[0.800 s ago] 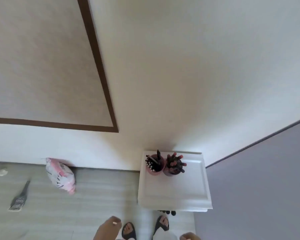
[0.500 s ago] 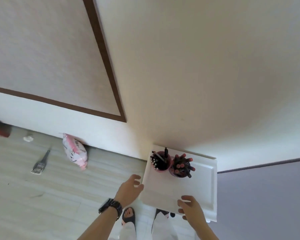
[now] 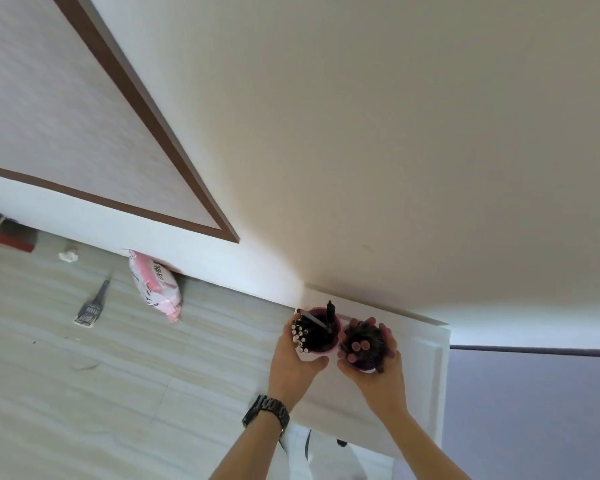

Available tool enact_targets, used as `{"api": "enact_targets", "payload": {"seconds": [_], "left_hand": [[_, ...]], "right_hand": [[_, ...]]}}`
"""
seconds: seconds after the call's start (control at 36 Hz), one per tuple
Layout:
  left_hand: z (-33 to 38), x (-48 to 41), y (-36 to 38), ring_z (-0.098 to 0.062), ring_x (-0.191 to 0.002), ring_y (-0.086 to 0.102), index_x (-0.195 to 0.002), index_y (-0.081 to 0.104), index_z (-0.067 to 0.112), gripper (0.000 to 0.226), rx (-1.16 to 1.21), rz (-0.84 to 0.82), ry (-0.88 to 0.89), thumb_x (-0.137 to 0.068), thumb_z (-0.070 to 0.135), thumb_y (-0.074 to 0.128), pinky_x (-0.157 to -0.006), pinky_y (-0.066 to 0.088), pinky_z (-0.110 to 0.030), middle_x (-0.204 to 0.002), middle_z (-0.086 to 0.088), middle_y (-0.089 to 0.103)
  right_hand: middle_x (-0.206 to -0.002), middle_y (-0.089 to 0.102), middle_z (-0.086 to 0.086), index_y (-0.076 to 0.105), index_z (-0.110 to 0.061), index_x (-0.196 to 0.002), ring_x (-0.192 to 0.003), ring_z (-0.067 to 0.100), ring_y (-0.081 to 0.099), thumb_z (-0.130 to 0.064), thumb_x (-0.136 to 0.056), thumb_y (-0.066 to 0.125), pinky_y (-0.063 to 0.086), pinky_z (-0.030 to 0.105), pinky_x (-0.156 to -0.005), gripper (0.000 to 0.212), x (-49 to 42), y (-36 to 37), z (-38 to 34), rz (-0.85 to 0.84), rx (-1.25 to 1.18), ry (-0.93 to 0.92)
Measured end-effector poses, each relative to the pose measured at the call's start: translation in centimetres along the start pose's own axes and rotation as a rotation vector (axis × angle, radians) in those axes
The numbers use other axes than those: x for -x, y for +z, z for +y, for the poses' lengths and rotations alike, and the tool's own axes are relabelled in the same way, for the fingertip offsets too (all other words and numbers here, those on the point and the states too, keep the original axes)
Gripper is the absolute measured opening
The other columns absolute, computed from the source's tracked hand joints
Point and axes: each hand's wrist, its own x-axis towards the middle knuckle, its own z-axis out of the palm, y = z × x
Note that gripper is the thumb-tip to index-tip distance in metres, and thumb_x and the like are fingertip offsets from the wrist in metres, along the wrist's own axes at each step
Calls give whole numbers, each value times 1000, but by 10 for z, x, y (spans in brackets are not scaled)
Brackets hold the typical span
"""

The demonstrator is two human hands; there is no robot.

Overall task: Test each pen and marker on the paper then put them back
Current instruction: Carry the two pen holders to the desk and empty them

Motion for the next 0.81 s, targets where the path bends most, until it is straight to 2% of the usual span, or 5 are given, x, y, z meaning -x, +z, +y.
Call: {"api": "enact_targets", "payload": {"seconds": [0.08, 0.25, 0.53, 0.67, 0.81], "left_hand": [[5, -6, 1, -9, -111, 60, -139, 39, 45, 90, -51, -7, 32, -62, 32, 84, -87, 55, -31, -120, 13, 60], [11, -15, 0, -1, -113, 50, -146, 34, 45, 98, -173, -55, 99, -62, 37, 85, -80, 42, -10, -132, 17, 49], [20, -12, -5, -13, -120, 53, -143, 27, 43, 93, -383, -61, 180, -69, 44, 84, -90, 51, -33, -130, 16, 55], [15, 6, -18, -11, -121, 50, -139, 32, 38, 89, -343, -15, 164, -67, 41, 85, -96, 47, -28, -125, 18, 55], [-8, 50, -45, 2, -108, 55, -135, 30, 44, 89, -214, 86, 77, -64, 49, 84, -87, 52, -22, -117, 27, 53]], "right_hand": [[-131, 58, 0, 38, -34, -144, -119, 21, 58, -44, -54, 91, 53, 51, -96, 105, -1, 0, 0, -22, 38, -15], [-131, 53, -10, 39, -42, -140, -120, 18, 54, -49, -54, 87, 53, 48, -94, 99, 0, -1, -2, -18, 104, -58], [-119, 62, -19, 46, -42, -125, -109, 14, 62, -50, -54, 88, 55, 44, -86, 83, -2, -12, -2, -57, 190, -94], [-108, 70, -24, 51, -45, -119, -97, -1, 66, -51, -55, 92, 55, 30, -80, 76, 8, -24, -7, -73, 185, -18], [-82, 66, -37, 54, -42, -89, -78, -20, 60, -18, -66, 91, 42, 3, -60, 49, 29, -28, -19, -200, 172, -19]]}}
